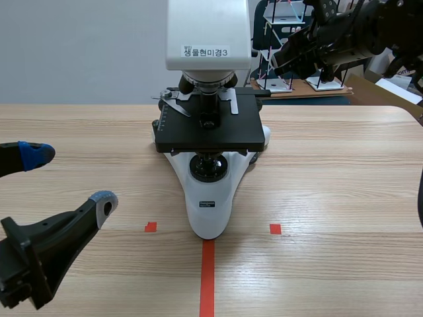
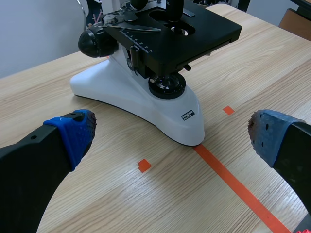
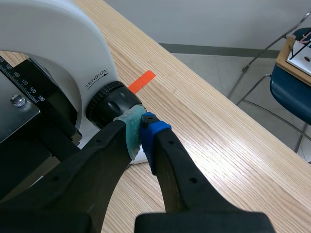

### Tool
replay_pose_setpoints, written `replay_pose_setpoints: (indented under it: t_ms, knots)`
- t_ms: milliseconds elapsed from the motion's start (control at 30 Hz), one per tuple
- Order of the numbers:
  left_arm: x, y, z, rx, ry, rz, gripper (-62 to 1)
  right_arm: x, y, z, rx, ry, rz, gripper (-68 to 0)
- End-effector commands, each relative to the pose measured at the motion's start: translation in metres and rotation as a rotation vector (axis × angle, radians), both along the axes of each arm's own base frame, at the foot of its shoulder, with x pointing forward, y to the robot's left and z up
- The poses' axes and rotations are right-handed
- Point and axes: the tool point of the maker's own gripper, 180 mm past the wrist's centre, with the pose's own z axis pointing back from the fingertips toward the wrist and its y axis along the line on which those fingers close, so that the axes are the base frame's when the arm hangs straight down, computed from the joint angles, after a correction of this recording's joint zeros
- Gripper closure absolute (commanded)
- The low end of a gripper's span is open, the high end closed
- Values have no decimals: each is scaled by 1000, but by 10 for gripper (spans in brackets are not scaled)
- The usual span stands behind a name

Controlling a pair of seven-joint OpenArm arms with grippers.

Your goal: Return to the home posture

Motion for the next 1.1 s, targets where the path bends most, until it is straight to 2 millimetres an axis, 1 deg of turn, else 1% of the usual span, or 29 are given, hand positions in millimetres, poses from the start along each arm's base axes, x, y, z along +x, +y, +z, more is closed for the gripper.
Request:
replay_pose_setpoints:
  t_ms: [0, 900, 1033, 1067]
  knots:
    - [0, -1, 6, -19, -14, 6, -623, 6, -2, 19, 8, -48, -2, -2]
    - [0, -1, 6, -19, -14, 6, -623, 5, 0, 19, 22, -58, 0, -2]
    - [0, -1, 6, -19, -14, 6, -623, 1, -2, 14, 25, -55, 1, -5]
    - [0, -1, 6, -19, -14, 6, -623, -2, -3, 13, 27, -62, 3, -14]
